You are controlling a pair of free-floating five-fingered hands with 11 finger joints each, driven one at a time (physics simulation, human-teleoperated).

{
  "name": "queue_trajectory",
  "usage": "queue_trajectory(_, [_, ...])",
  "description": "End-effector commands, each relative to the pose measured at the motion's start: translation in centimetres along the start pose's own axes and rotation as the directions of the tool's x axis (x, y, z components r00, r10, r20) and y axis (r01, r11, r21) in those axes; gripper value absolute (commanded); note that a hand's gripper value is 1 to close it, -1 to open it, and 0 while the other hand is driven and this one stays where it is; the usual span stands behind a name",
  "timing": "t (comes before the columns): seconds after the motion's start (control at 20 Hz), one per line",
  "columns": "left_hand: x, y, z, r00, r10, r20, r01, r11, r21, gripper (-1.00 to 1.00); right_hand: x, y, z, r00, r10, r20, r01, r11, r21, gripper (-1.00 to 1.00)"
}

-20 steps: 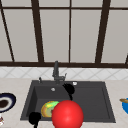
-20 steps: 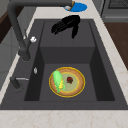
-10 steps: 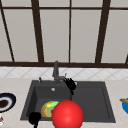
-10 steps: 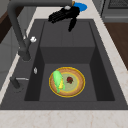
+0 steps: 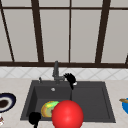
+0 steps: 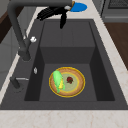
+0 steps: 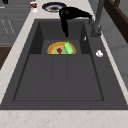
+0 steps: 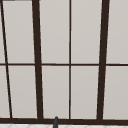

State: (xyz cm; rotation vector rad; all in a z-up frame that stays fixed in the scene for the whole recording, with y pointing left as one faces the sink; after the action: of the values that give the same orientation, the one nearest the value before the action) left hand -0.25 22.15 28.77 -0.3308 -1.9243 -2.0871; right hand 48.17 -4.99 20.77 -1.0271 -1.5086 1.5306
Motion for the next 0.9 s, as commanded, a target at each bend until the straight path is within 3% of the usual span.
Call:
queue_trajectory(0.0, [0.0,0.0,0.0,1.0000,0.000,0.000,0.000,1.0000,0.000,0.00,-0.8,-0.9,-1.8,0.999,-0.038,0.001,0.038,0.996,0.086,-1.00])
queue_trajectory(0.45, [0.0,0.0,0.0,1.0000,0.000,0.000,0.000,1.0000,0.000,0.00,-2.1,-2.2,-6.4,0.996,-0.082,-0.018,0.084,0.971,0.222,-1.00])
queue_trajectory(0.85, [0.0,0.0,0.0,1.0000,0.000,0.000,0.000,1.0000,0.000,0.00,-2.2,-2.1,-10.6,0.996,-0.081,-0.036,0.088,0.934,0.346,-1.00])
